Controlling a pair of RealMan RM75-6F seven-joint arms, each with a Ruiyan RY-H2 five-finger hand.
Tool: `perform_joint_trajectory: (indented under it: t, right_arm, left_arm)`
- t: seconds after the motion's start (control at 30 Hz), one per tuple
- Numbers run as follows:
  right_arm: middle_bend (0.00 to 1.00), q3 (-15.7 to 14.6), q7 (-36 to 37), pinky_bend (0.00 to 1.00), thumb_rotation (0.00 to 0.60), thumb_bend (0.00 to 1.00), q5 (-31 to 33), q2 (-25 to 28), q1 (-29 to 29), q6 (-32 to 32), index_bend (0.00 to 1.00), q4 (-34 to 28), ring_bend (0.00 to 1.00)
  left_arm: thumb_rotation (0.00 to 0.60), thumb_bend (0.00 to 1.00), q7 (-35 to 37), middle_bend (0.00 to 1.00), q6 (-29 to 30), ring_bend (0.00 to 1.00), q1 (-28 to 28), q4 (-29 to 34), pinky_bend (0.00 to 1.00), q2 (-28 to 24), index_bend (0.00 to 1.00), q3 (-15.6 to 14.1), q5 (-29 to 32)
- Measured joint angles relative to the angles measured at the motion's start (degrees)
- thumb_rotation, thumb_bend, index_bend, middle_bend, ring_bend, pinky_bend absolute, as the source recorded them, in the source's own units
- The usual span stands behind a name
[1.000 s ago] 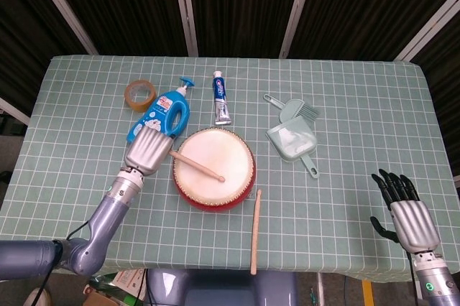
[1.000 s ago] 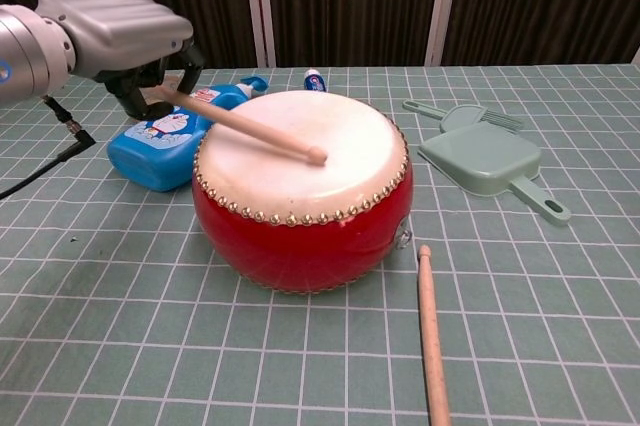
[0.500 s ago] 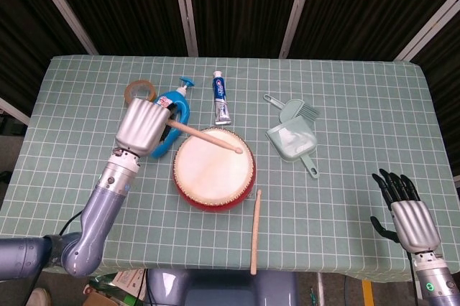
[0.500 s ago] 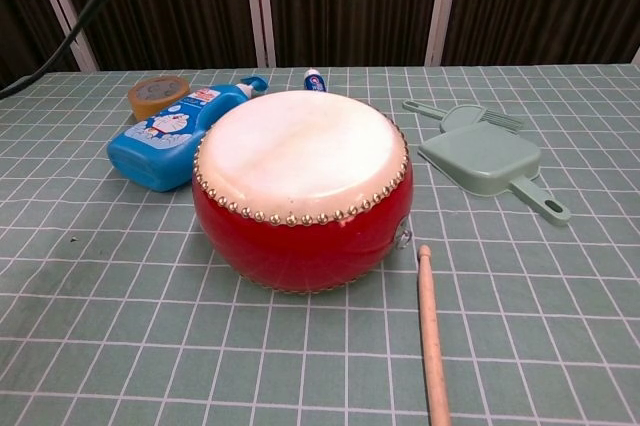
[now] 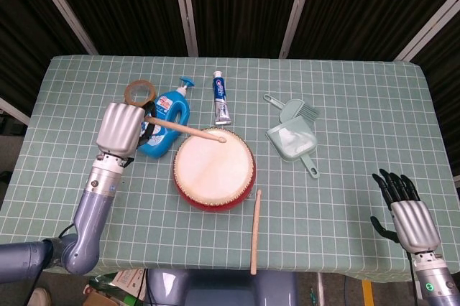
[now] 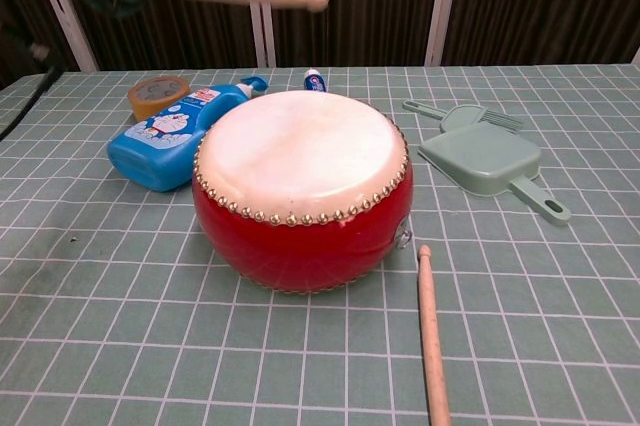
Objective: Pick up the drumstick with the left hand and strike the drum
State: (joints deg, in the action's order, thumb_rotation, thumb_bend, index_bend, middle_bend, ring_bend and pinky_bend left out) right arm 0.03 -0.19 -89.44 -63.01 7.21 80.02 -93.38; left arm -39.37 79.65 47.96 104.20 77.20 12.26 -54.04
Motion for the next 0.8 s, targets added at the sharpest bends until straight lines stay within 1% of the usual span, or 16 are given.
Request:
perform_joint_trajectory:
  t: [0.03, 0.07, 0.13, 0.2, 0.3, 0.4, 0.47, 0.57, 0.7, 0.8]
  right_arm:
    - [0.00, 0.0, 0.0, 0.00, 0.600, 0.35, 0.0, 0.0, 0.0, 0.0, 0.00, 0.0, 0.00]
    - [0.00, 0.0, 0.1, 0.00, 0.600, 0.35, 0.0, 0.0, 0.0, 0.0, 0.00, 0.0, 0.00]
    - [0.00, 0.0, 0.2, 0.00, 0.600, 0.35, 0.0, 0.1, 0.0, 0.0, 0.00, 0.0, 0.00]
    - [0.00, 0.0, 0.3, 0.00, 0.600, 0.35, 0.1, 0.1, 0.0, 0.0, 0.00, 0.0, 0.00]
    - [0.00, 0.1, 0.3, 0.00, 0.600, 0.35, 0.2, 0.1, 0.1, -0.2, 0.00, 0.0, 0.00]
    - [0.00, 0.1, 0.1, 0.00, 0.600, 0.35, 0.1, 0.0, 0.0, -0.1, 0.00, -0.1, 0.00]
    - [0.00, 0.0, -0.1, 0.00, 0.600, 0.35, 0.0, 0.0, 0.0, 0.0, 0.00, -0.1, 0.00]
    - [0.00, 0.0, -0.2, 0.00, 0.600, 0.35, 0.0, 0.0, -0.1, 0.1, 0.00, -0.1, 0.00]
    - [0.00, 0.1, -0.1, 0.00, 0.600, 0.35, 0.1, 0.0, -0.1, 0.1, 0.00, -0.2, 0.00]
    - [0.00, 0.1, -0.1, 0.00, 0.600, 0.35, 0.2, 0.0, -0.1, 0.0, 0.00, -0.2, 0.00]
  left_arm:
    - [0.600, 0.66, -1.2, 0.99, -1.1, 1.00, -0.2, -1.3, 0.99, 0.2, 0.78, -2.0, 1.0]
    - [0.600, 0.66, -2.7, 0.99, -1.9, 1.00, -0.2, -1.8, 0.99, 0.2, 0.78, -3.2, 2.1]
    - [0.600, 0.65, -7.7, 0.99, -3.5, 1.00, 0.1, -2.1, 0.99, -0.1, 0.78, -4.8, 5.9]
    - [0.600, 0.65, -13.8, 0.99, -4.8, 1.00, 0.5, -1.8, 0.99, -0.6, 0.78, -5.4, 10.9]
    - [0.600, 0.65, -20.8, 0.99, -5.8, 1.00, 1.0, -0.9, 0.99, -1.5, 0.78, -5.2, 17.9]
    - [0.600, 0.65, -22.3, 0.99, -6.4, 1.00, 1.3, 0.4, 0.99, -2.9, 0.78, -4.4, 20.1]
    - [0.600, 0.65, -20.5, 0.99, -6.4, 1.00, 1.3, 1.3, 0.99, -3.7, 0.78, -3.6, 19.3]
    - [0.600, 0.65, -14.2, 0.99, -5.9, 1.00, 0.9, 3.0, 0.99, -5.0, 0.78, -1.5, 16.1]
    - [0.600, 0.65, -3.1, 0.99, -3.8, 1.00, -0.8, 6.1, 0.99, -7.0, 0.77, 1.5, 8.7]
    - [0.600, 0.64, 1.6, 0.99, -2.6, 1.00, -2.7, 8.7, 0.99, -8.7, 0.77, 2.1, 3.7]
